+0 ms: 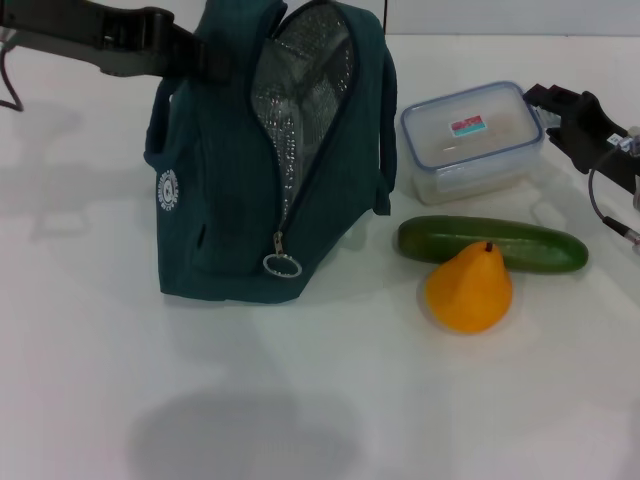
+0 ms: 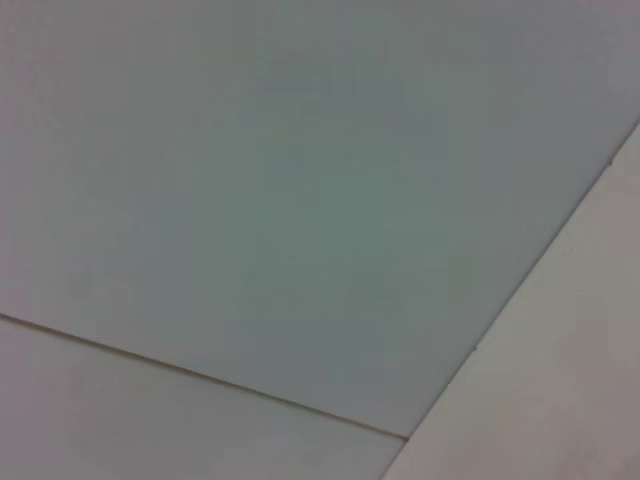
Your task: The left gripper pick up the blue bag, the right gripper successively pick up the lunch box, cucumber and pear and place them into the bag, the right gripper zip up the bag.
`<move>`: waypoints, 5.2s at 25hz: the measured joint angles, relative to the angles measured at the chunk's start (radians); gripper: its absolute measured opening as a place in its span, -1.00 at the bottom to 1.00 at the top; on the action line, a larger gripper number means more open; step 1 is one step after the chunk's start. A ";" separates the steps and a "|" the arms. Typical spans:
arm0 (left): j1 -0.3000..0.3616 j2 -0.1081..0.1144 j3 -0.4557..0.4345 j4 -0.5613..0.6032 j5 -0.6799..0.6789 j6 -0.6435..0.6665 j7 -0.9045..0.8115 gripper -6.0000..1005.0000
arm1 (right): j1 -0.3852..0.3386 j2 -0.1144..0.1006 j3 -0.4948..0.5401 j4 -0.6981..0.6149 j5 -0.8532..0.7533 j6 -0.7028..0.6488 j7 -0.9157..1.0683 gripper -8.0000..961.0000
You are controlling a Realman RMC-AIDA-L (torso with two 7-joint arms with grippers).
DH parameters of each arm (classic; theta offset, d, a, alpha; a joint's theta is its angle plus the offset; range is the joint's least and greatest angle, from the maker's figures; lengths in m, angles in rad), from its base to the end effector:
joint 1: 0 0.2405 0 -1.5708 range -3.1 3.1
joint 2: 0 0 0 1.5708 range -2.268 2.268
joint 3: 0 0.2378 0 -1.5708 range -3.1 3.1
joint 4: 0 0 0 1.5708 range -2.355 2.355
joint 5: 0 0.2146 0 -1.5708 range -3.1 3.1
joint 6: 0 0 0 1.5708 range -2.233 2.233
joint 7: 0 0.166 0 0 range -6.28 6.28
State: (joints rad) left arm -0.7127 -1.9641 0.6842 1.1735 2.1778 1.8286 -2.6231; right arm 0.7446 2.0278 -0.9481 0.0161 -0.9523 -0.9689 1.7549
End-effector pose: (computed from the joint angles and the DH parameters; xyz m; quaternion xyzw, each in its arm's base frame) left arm -0.1575 0.3743 0.1028 -0.8452 -0.5065 -0.1516 0.0783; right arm 0.2611 0.4111 -0.0435 -0.5645 0.6557 0.4538 0.2130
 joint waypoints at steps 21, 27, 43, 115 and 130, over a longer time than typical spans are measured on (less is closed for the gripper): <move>0.018 -0.006 0.000 0.000 -0.017 0.003 0.023 -0.91 | -0.023 0.000 -0.007 -0.005 0.002 -0.069 -0.092 -0.75; 0.018 -0.009 0.000 -0.011 -0.018 0.001 0.021 -0.91 | -0.052 0.000 0.001 -0.020 0.010 -0.120 -0.108 -0.79; 0.023 -0.022 -0.002 -0.119 -0.032 -0.004 0.041 -0.91 | -0.167 -0.004 0.017 -0.087 0.207 -0.534 -0.069 -0.77; 0.069 -0.021 0.002 -0.136 -0.127 -0.062 0.078 -0.91 | -0.139 -0.275 -0.368 -0.576 -0.080 -0.376 0.104 0.14; 0.064 -0.028 0.005 -0.118 -0.132 -0.062 0.077 -0.91 | 0.215 -0.273 -0.285 -0.909 -1.392 -0.750 0.210 0.72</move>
State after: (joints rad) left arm -0.6484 -1.9922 0.6889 1.0557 2.0456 1.7671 -2.5461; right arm 0.9593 1.7549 -1.2335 -0.8932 -2.3445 -1.7186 1.9647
